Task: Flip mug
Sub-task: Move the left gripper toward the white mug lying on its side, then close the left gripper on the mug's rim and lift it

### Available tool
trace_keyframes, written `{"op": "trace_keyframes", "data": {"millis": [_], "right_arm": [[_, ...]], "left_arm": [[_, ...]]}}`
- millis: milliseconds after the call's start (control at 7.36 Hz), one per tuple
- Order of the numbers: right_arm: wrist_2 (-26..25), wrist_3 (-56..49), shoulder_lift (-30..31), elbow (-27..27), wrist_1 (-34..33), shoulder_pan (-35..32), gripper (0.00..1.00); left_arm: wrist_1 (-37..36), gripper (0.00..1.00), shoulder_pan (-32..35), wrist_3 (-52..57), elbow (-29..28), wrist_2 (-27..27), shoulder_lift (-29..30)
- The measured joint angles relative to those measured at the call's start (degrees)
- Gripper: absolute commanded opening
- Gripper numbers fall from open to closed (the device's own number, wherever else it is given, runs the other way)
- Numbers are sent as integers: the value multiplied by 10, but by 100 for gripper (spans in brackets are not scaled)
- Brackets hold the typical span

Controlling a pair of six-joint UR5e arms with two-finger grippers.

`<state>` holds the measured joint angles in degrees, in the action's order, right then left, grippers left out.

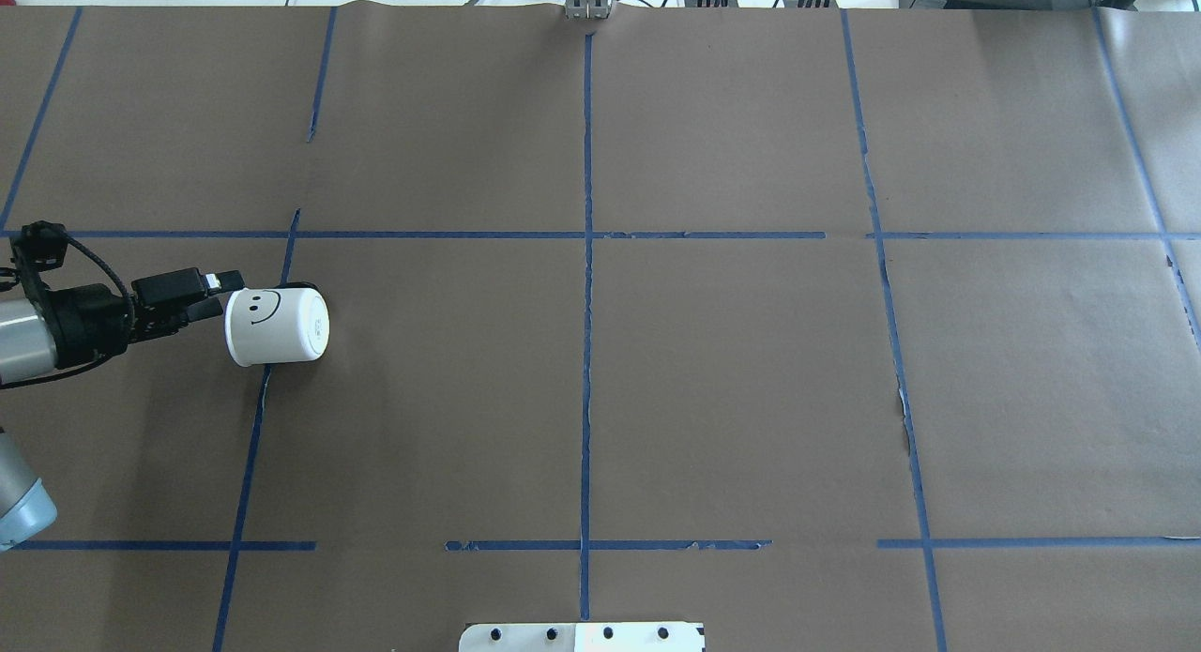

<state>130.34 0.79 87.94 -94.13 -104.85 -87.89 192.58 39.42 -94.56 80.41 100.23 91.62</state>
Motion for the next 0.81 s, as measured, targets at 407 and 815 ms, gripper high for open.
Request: {"op": "trace_keyframes", "data": {"millis": [407, 815], "right_arm": [[0, 0, 0, 0, 0, 0, 100], [0, 0, 0, 0, 0, 0, 100]], "left_arm": [[23, 0, -18, -24, -11, 35, 17], [32, 0, -6, -47, -14, 150, 18]]}}
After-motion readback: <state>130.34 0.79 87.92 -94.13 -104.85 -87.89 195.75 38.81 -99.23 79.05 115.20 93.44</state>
